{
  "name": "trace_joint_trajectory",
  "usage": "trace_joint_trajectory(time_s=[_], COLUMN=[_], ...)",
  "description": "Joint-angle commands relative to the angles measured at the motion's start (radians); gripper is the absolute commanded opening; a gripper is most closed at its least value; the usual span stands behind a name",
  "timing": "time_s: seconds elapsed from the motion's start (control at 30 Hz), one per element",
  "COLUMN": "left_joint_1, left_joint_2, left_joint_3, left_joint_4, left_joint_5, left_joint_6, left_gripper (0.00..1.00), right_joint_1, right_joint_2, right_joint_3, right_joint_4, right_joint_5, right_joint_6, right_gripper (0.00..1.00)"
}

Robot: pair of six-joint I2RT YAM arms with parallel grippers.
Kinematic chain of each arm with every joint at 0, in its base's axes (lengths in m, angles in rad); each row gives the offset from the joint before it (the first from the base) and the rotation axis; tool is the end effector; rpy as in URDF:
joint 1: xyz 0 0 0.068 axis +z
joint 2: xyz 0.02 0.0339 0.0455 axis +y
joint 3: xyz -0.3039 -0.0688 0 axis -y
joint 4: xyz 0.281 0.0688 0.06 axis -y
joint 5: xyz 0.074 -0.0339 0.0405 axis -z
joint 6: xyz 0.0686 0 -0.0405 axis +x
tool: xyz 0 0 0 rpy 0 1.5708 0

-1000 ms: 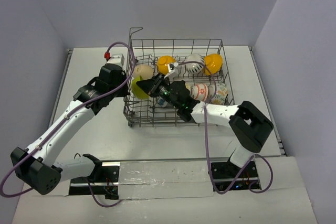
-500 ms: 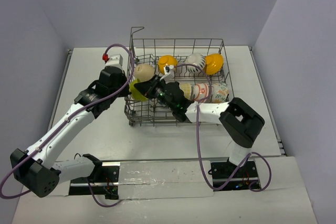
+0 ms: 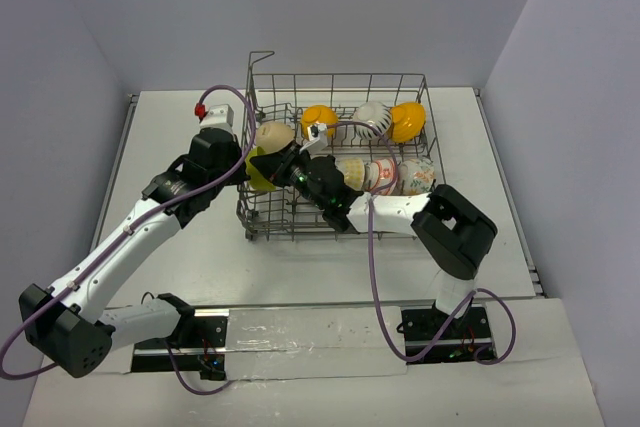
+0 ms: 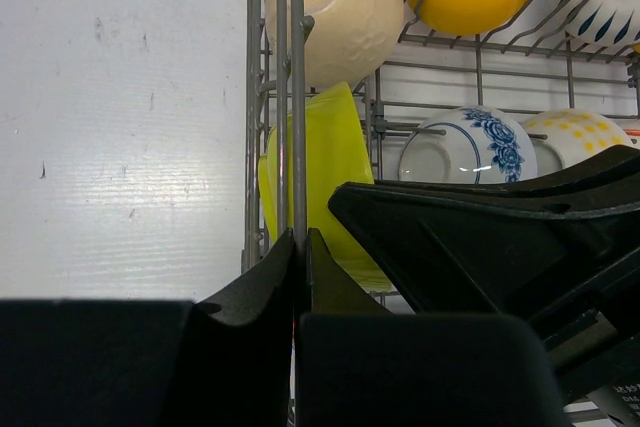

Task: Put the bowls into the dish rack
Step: Turn the bowl upside down over the dish rack.

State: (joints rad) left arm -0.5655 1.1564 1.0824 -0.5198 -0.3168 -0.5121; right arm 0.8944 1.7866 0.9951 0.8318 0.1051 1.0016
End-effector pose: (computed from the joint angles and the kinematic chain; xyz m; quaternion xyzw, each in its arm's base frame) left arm 0.2628 -0.1415 0.3529 -0.0507 0.8737 -0.1182 0.4692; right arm 0.2982 0.3599 0.2583 0.0749 0.6887 0.5638 0.4497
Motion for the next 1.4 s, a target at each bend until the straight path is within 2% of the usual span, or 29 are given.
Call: trace_joint_trajectory(time_s=[0.0,0.7,1.0,1.37], left_joint_1=[-0.03,-0.031,-0.031,-0.031], left_joint_2=[0.039,0.046,0.055,0.065], left_joint_3=[-0.05,-0.07,-0.07,-0.072], left_joint_4=[-0.045,-0.06,-0.066,-0.069], left_joint_5=[0.067,0.019,0.001,-0.007], left_joint_6=[0.023,0.043,0.049,0.044], left_gripper=[0.0,0.0,0.0,0.0], right_joint_1=[0.026,0.044,0.041,0.04], right_joint_2=[0.068,0.027,-0.007,0.014], right_joint_3=[0.0,-0.105,-0.161,-0.173], right_joint_4=[0.104,-0.005,-0.118,-0.189], right_joint_5=[0.004,0.119,0.194,0.18], right_joint_6=[0.017,0.08,0.103,0.104], right_gripper=[0.0,0.0,0.0,0.0])
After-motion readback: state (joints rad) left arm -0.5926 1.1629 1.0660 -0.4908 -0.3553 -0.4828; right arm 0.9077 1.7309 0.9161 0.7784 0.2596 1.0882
